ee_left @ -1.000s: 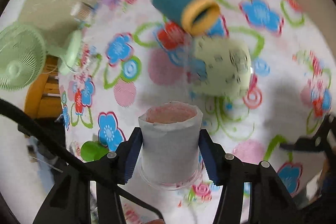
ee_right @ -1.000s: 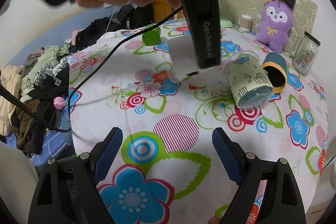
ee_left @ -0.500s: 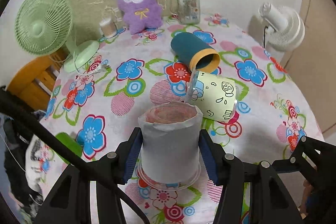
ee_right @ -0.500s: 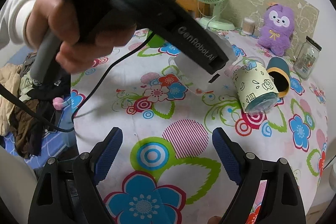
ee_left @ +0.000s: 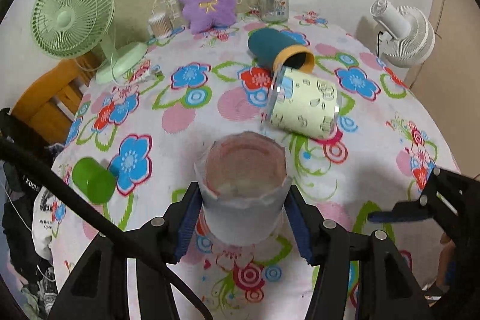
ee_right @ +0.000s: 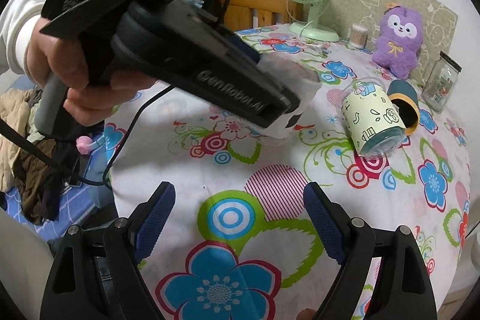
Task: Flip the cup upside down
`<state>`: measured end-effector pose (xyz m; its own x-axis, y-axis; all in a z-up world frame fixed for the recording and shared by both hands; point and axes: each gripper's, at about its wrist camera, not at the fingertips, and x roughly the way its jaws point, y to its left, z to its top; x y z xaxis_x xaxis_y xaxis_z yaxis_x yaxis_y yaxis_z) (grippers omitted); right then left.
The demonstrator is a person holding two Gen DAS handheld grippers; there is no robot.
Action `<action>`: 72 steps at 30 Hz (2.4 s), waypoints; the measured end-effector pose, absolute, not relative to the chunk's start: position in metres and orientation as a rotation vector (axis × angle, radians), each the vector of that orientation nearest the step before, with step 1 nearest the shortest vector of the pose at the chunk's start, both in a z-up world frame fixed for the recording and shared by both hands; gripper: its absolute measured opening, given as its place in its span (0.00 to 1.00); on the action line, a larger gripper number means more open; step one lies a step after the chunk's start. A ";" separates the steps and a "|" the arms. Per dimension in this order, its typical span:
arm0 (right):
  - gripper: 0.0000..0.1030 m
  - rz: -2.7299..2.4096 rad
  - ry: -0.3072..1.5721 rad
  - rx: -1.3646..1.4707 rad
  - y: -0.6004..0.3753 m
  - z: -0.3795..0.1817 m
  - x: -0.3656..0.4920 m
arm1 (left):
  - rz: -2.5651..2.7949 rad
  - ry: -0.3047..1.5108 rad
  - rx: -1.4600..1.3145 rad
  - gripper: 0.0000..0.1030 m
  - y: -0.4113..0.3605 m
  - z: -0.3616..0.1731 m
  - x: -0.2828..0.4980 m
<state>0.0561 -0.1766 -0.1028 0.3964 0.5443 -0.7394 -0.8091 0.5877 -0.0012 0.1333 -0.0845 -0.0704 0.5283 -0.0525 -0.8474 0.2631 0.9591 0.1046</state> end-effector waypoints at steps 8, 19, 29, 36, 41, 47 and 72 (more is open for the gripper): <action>0.86 0.884 0.766 -0.395 -0.175 -0.103 0.054 | -0.179 1.052 0.231 0.69 -0.079 -0.073 0.127; 0.86 0.873 0.752 -0.416 -0.172 -0.096 0.050 | -0.135 1.061 0.214 0.92 -0.061 -0.054 0.119; 0.86 0.830 0.744 -0.448 -0.160 -0.082 0.041 | -0.098 0.984 0.110 0.96 -0.022 -0.026 0.093; 0.93 0.738 0.734 -0.437 -0.161 -0.070 0.035 | -0.064 0.889 0.032 0.98 0.014 -0.011 0.071; 0.93 0.655 0.724 -0.380 -0.165 -0.056 0.032 | -0.033 0.830 -0.012 0.99 0.033 -0.007 0.057; 0.93 0.489 0.671 -0.289 -0.173 -0.034 0.028 | -0.012 0.747 -0.055 0.99 0.044 -0.009 0.042; 0.98 0.254 0.556 -0.132 -0.172 -0.013 -0.001 | 0.049 0.638 -0.075 1.00 0.030 -0.036 0.008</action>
